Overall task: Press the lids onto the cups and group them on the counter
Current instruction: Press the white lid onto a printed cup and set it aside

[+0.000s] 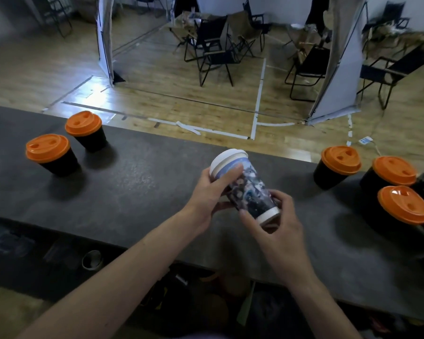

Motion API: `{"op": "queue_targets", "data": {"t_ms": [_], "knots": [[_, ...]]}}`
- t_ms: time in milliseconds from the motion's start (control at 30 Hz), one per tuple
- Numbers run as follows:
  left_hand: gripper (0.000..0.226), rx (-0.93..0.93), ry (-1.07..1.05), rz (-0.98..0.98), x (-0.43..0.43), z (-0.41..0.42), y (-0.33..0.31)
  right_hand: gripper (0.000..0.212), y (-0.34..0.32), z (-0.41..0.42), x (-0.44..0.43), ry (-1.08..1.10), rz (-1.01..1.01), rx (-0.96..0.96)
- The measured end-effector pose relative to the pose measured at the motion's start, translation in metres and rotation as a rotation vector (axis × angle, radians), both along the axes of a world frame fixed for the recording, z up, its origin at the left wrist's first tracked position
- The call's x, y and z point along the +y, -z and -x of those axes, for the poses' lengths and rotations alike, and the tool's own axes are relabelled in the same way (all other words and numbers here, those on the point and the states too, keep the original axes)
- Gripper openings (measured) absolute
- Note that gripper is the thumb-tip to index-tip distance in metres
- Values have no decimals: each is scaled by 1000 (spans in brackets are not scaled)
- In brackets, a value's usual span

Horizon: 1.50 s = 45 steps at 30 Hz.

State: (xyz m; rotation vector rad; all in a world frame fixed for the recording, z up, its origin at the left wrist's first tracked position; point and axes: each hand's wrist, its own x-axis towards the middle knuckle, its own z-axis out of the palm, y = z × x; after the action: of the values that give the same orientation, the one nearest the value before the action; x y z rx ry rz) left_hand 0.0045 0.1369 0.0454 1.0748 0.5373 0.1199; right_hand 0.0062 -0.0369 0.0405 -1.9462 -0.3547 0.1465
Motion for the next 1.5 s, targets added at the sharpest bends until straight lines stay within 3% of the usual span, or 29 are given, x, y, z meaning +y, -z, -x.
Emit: {"op": "queue_targets", "data": {"t_ms": [100, 200, 300, 433, 633, 700, 800, 967, 1000, 1133, 1233, 1333, 1400, 1500], "knots": [[85, 6, -12, -3, -2, -1, 0, 71, -1, 0, -2, 6, 64, -179], [77, -48, -48, 53, -4, -3, 2, 74, -11, 0, -4, -21, 25, -115], [78, -85, -39, -15, -7, -3, -1, 68, -14, -4, -8, -36, -25, -75], [66, -10, -56, -85, -14, -3, -5, 68, -10, -8, -12, 4, -51, -148], [70, 98, -119, -46, -22, -1, 9, 68, 7, -9, -20, -6, 33, -221], [76, 81, -149, -35, -24, -3, 9, 64, 3, -11, -21, -18, -4, -143], [89, 36, -112, -38, -28, -7, -1, 41, -7, -15, -23, -87, -48, -47], [60, 117, -69, -45, -35, -19, -12, 63, -5, -19, -30, -91, 122, -427], [59, 112, -61, -24, -36, -20, -13, 65, -5, -20, -32, -107, 122, -430], [76, 75, -20, 24, -45, -24, -10, 66, -10, -21, -37, -117, -45, -175], [85, 96, 10, 5, -51, -29, -10, 71, -7, -25, -41, -113, 21, -292], [66, 79, 21, 56, -57, -31, -15, 74, -8, -27, -46, -155, 22, -318], [47, 66, 60, 100, -64, -30, -15, 66, -11, -27, -48, -156, -93, -199], [50, 94, 38, 90, -76, -31, -12, 57, -11, -33, -50, -81, -145, -152]]}}
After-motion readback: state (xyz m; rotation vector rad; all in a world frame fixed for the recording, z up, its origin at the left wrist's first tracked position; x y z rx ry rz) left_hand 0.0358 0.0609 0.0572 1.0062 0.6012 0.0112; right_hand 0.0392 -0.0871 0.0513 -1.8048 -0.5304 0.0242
